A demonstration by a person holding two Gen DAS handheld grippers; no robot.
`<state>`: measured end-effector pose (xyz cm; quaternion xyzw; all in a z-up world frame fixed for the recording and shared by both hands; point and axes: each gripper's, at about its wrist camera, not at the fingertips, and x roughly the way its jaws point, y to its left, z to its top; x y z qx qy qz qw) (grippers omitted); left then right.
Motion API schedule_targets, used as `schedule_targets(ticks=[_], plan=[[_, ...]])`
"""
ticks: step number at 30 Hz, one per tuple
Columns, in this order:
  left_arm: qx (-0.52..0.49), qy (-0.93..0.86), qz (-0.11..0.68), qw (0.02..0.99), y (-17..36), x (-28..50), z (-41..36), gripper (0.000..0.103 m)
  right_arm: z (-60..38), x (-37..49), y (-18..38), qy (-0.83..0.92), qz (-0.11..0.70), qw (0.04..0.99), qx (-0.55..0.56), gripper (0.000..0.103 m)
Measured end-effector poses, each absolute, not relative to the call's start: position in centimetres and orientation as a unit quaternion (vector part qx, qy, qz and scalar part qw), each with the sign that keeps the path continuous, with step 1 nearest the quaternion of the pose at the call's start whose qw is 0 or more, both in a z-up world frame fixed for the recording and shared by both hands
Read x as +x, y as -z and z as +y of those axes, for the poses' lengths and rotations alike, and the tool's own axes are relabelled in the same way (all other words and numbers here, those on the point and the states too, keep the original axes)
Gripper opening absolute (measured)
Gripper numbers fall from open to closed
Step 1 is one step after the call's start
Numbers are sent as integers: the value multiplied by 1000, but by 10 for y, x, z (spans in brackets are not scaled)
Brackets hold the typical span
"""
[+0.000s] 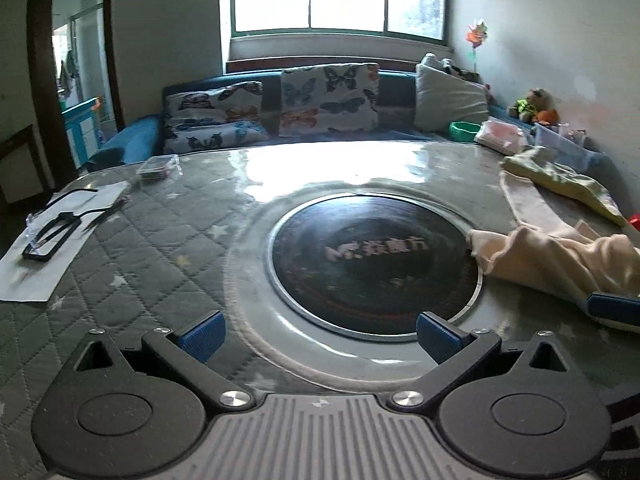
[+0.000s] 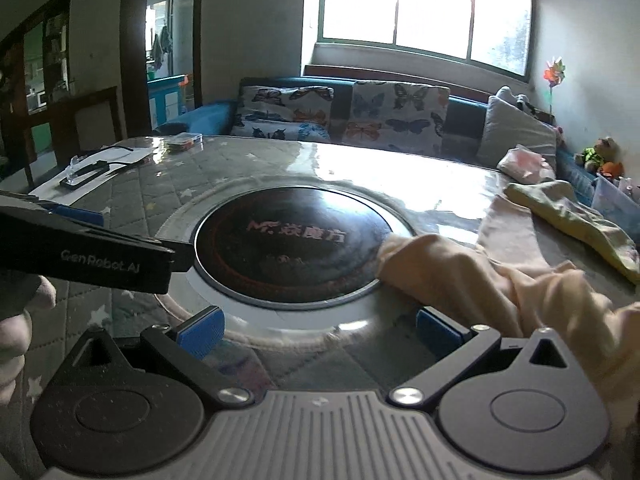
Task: Fold clothes
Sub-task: 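Move both grippers toward the crumpled cream shirt on the table, then lower both grippers onto the cream shirt near its sleeves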
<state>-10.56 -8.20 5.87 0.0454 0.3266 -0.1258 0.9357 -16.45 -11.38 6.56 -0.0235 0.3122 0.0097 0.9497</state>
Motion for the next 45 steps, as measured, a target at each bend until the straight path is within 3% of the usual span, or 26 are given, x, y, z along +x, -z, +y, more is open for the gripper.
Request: schedule_targets(ticks=[30, 45], plan=[[90, 222, 335, 911, -74, -129, -176, 103, -190, -232, -72, 83, 331, 940, 7, 102], [93, 244, 355, 898, -80, -118, -208, 103, -223, -241, -71, 115, 334, 935, 34, 94]])
